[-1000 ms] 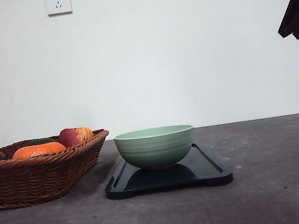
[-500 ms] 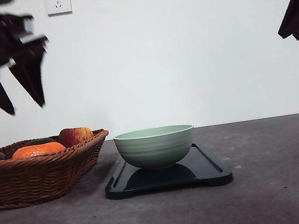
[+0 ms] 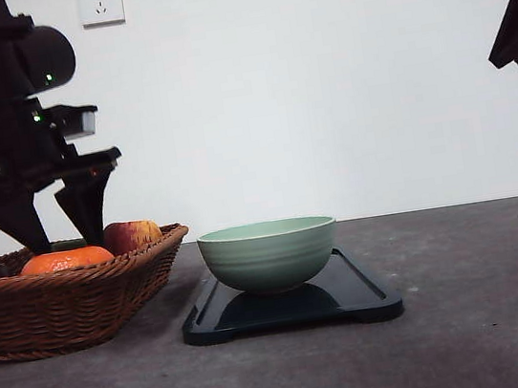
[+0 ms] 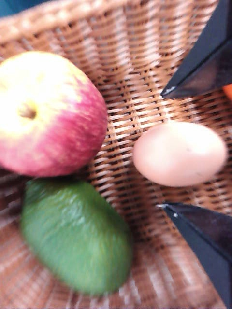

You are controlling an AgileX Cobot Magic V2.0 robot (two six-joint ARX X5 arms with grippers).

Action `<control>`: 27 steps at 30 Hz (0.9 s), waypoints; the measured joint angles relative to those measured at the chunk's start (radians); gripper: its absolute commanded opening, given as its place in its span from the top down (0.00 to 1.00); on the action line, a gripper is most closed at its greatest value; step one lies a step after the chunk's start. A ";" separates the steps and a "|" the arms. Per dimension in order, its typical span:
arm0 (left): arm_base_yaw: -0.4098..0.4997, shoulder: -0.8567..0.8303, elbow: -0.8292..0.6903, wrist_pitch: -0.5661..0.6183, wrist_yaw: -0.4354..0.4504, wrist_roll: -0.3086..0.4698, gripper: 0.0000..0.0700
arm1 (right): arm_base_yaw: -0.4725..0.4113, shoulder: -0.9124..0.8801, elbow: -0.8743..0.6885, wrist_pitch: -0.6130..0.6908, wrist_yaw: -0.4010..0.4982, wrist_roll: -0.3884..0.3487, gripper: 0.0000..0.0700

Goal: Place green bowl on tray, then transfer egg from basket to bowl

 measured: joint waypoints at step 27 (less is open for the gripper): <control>0.000 0.078 0.001 0.004 0.000 -0.002 0.67 | 0.000 0.000 0.000 0.000 0.005 0.000 0.75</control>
